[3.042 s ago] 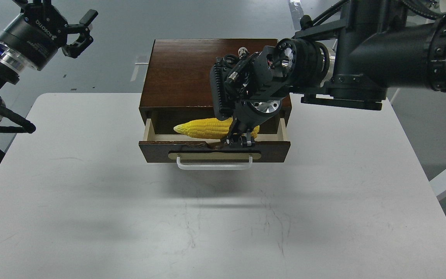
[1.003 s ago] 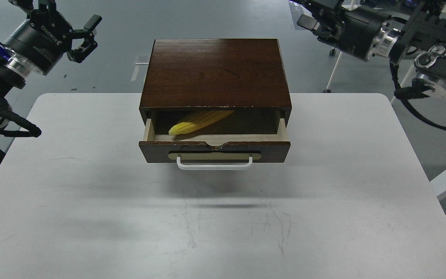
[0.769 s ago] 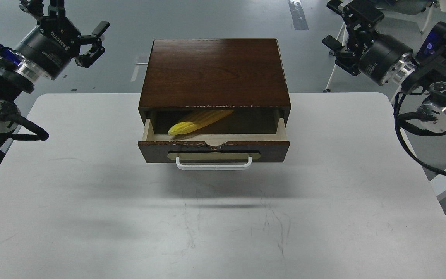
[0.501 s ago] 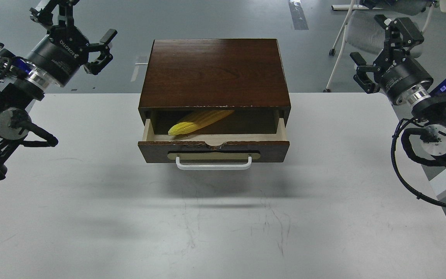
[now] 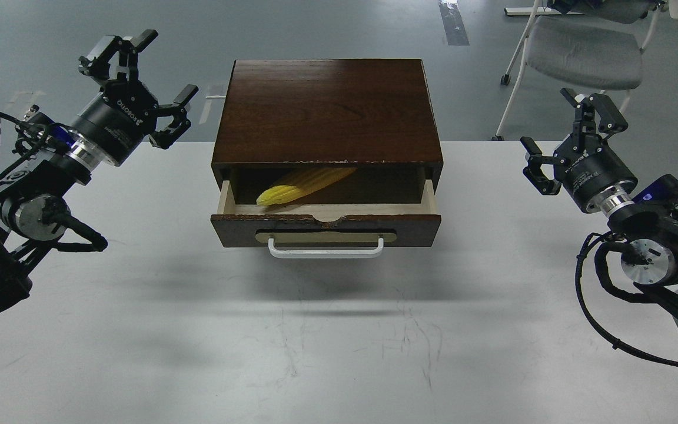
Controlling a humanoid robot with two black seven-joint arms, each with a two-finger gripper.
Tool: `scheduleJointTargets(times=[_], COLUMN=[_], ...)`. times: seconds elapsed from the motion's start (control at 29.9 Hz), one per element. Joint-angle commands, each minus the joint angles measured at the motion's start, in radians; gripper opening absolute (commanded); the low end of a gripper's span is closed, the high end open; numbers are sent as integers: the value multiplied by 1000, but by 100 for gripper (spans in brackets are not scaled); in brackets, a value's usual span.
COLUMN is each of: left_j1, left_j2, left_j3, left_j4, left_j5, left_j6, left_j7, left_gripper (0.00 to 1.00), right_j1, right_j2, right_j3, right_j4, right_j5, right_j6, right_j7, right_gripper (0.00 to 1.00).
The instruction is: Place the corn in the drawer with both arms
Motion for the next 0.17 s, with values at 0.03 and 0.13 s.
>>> scheduleJointTargets(times=[0.03,0.13], left_j1=[8,8], left_j2=[-4,-4], left_j3=[-1,-8], left_j4=[-2,-2], left_j5=[10,10], left_j6=[0,0], left_j7=[0,0], left_gripper=[98,98], right_j1=[-1,-3], right_j2=[22,22], right_j3=[-3,-4], right_j4=[16,23], right_j5=[-9,-12], right_j6=[1,1], right_j7=[0,0], right_gripper=[100,100])
